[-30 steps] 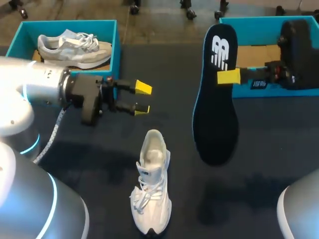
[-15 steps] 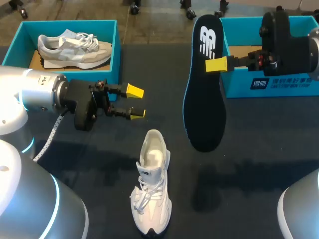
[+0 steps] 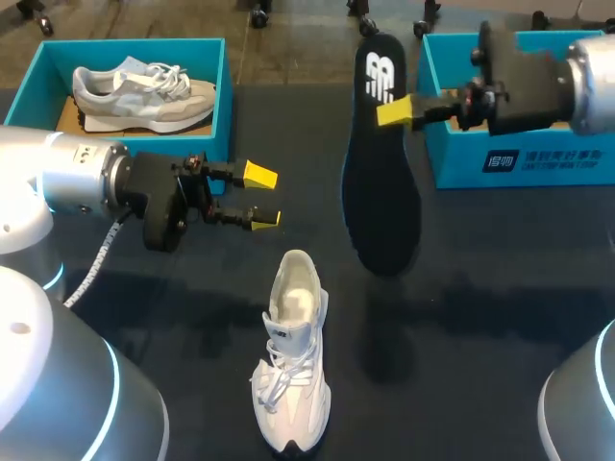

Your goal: Take the shoe out of the shoebox, open the shoe tongue, remove and reinsert the insole, then place the shoe into the shoebox

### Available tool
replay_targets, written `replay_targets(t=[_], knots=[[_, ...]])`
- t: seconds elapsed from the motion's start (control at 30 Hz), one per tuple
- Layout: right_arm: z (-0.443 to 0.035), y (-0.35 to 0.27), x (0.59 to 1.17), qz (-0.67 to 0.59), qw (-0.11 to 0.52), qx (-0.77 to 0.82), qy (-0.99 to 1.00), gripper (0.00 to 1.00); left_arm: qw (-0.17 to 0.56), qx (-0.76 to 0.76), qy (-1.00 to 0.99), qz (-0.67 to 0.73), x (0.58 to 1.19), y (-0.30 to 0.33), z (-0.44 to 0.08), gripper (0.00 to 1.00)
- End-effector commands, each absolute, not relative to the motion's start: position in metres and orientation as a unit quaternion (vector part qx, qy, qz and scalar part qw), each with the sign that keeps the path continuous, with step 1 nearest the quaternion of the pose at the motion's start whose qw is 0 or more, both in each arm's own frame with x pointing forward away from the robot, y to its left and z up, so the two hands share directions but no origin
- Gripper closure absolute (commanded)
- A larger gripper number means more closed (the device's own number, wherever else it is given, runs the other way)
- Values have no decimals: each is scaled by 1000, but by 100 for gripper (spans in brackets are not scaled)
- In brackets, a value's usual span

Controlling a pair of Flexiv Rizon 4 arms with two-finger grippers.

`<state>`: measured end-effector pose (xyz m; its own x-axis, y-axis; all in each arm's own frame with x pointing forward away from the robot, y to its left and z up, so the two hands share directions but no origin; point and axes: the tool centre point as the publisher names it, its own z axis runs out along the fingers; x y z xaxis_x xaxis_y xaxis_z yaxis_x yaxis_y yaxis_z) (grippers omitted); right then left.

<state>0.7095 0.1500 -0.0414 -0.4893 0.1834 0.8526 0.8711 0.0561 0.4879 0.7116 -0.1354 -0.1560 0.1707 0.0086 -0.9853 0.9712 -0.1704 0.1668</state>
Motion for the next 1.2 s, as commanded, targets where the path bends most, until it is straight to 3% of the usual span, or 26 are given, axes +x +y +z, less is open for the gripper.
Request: replay_targets(t=[0.03, 0.3, 0.63, 1.07, 1.2], knots=[[-39, 169, 726, -533, 323, -407, -667, 100, 492, 587, 417, -489, 711, -137, -157, 0], [-39, 169, 726, -533, 323, -407, -667, 100, 506, 585, 401, -491, 716, -135, -155, 0], [-98, 194, 766, -503, 396, -468, -609, 100, 558, 538, 417, -474, 726, -134, -134, 0], [-98, 194, 766, -503, 396, -468, -609, 100, 559, 543, 419, -467, 727, -136, -133, 0], [-109, 201, 776, -472, 432, -493, -589, 100, 567, 530, 421, -470, 731, -138, -135, 0]])
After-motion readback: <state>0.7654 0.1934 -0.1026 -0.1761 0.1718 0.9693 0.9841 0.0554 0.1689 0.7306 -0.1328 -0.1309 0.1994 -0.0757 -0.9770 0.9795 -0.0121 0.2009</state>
